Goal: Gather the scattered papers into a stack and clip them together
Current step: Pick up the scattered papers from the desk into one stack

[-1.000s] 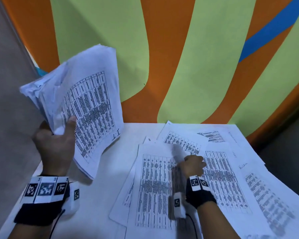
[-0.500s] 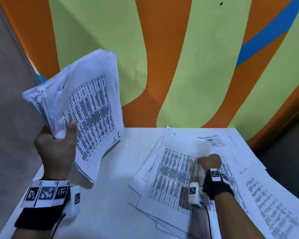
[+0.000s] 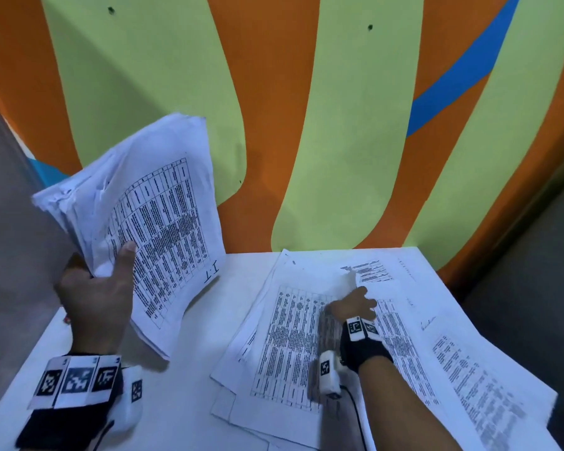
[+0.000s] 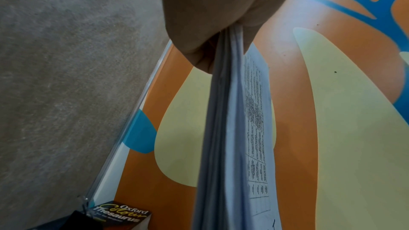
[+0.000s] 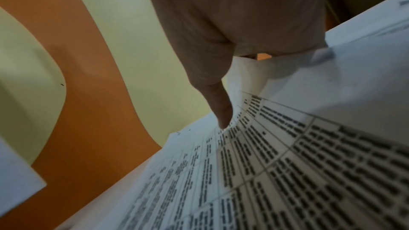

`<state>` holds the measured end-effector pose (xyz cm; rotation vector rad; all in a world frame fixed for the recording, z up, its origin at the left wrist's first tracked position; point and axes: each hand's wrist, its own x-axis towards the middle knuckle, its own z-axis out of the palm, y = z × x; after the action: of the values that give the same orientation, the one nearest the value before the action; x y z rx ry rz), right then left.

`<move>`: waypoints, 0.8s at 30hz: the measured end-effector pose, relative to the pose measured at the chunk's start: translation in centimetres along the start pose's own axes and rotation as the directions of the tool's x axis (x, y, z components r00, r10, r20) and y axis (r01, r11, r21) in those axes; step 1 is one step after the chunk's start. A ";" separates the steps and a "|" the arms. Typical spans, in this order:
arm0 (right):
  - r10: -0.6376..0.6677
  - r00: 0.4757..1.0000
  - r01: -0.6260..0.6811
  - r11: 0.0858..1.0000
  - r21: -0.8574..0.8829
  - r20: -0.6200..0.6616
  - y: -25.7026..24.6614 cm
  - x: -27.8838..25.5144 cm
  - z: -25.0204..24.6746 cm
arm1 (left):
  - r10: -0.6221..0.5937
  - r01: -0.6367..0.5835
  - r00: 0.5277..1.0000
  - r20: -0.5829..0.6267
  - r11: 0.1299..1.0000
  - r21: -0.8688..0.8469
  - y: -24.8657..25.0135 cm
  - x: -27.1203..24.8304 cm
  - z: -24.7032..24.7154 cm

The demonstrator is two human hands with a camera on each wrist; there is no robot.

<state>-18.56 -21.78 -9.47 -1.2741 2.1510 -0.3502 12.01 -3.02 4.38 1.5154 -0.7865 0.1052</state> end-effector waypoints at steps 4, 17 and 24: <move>-0.017 1.000 0.020 0.981 -0.193 0.017 -0.9 -0.2 0.1 | -0.018 0.018 1.000 0.009 1.000 0.023 0.2 -0.3 0.8; -0.236 0.970 0.240 0.868 0.435 -0.065 -0.6 -0.4 -2.6 | -0.035 0.032 0.997 0.063 0.999 0.041 -0.7 -0.3 0.2; -0.713 0.694 0.540 0.604 0.587 0.095 -2.8 -4.4 -11.7 | -0.121 0.116 0.986 0.112 0.992 0.053 -1.8 1.0 1.6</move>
<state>-22.31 -20.24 2.69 -1.5910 1.1199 -0.8874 13.08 -5.11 3.14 1.6195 -0.7875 -0.0530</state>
